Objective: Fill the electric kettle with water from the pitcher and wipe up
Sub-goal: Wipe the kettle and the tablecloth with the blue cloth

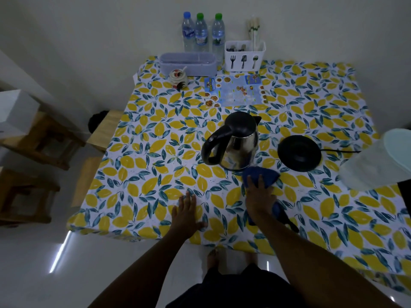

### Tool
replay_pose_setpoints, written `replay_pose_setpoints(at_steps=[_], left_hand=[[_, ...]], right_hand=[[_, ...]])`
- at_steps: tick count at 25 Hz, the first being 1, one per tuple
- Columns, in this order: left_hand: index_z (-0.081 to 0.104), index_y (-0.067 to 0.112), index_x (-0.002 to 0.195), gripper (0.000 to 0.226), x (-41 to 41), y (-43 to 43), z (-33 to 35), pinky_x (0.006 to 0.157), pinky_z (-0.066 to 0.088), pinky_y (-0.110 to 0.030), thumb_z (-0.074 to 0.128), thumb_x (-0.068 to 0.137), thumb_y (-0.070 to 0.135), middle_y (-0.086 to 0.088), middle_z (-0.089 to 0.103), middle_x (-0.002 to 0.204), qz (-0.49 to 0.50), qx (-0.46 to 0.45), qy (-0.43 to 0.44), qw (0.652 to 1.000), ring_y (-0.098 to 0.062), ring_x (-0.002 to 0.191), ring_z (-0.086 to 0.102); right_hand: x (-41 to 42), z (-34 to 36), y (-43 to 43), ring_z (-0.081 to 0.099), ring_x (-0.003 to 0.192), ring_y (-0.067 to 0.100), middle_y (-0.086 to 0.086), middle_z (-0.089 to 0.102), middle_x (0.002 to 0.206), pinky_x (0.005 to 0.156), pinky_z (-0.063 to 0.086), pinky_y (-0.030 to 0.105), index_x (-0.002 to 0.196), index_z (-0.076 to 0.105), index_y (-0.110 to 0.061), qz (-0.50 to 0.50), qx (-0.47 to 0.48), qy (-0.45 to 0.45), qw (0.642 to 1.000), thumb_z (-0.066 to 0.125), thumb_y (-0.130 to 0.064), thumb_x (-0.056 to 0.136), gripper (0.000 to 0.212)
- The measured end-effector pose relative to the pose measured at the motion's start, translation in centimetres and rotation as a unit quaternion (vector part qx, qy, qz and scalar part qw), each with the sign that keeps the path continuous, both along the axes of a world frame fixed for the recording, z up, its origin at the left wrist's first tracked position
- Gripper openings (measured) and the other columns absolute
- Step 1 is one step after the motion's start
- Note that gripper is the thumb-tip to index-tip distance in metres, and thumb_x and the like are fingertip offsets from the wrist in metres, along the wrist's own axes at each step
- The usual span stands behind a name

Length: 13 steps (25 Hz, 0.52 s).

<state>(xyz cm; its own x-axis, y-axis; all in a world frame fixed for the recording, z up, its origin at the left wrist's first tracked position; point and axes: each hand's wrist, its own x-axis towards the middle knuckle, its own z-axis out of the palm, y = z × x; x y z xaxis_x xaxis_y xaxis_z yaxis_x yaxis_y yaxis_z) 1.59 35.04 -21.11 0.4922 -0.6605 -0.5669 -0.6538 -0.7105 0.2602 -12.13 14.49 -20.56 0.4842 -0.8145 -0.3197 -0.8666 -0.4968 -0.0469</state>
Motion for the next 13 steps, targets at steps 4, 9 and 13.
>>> replay_pose_setpoints(at_steps=[4, 9, 13], left_hand=[[-0.015, 0.017, 0.148, 0.108, 0.0, 0.0, 0.0, 0.116, 0.002, -0.055, 0.058, 0.081, 0.061, -0.004, -0.032, 0.152, 0.002, -0.002, 0.001, 1.000, -0.030, 0.143, -0.023], [-0.013, 0.013, 0.149, 0.107, -0.4, -0.7, 0.4, 0.116, 0.007, -0.056, 0.061, 0.083, 0.053, -0.009, -0.027, 0.156, 0.015, 0.023, 0.000, 1.000, -0.034, 0.144, -0.019], [-0.011, 0.013, 0.150, 0.106, -2.1, -3.2, 1.5, 0.116, 0.007, -0.057, 0.063, 0.083, 0.050, -0.013, -0.023, 0.157, -0.024, 0.026, 0.022, 0.999, -0.037, 0.144, -0.016]], right_hand=[[-2.0, -0.1, 6.2, 0.052, 0.109, 0.048, 0.009, 0.040, 0.149, 0.074, 0.050, 0.056, 0.137, 0.042, -0.034, 0.248, 0.035, 0.026, 0.968, 0.068, -0.035, 0.077, 0.065], [-8.6, -1.2, 4.0, 0.060, 0.093, 0.042, 0.005, 0.050, 0.141, 0.058, 0.053, 0.048, 0.133, 0.044, -0.037, 0.343, 0.013, 0.049, 0.938, 0.056, -0.040, 0.074, 0.060], [-11.1, -0.8, -1.1, 0.057, 0.092, 0.046, 0.010, 0.050, 0.141, 0.059, 0.054, 0.050, 0.134, 0.048, -0.032, 0.198, -0.012, 0.036, 0.979, 0.061, -0.034, 0.080, 0.055]])
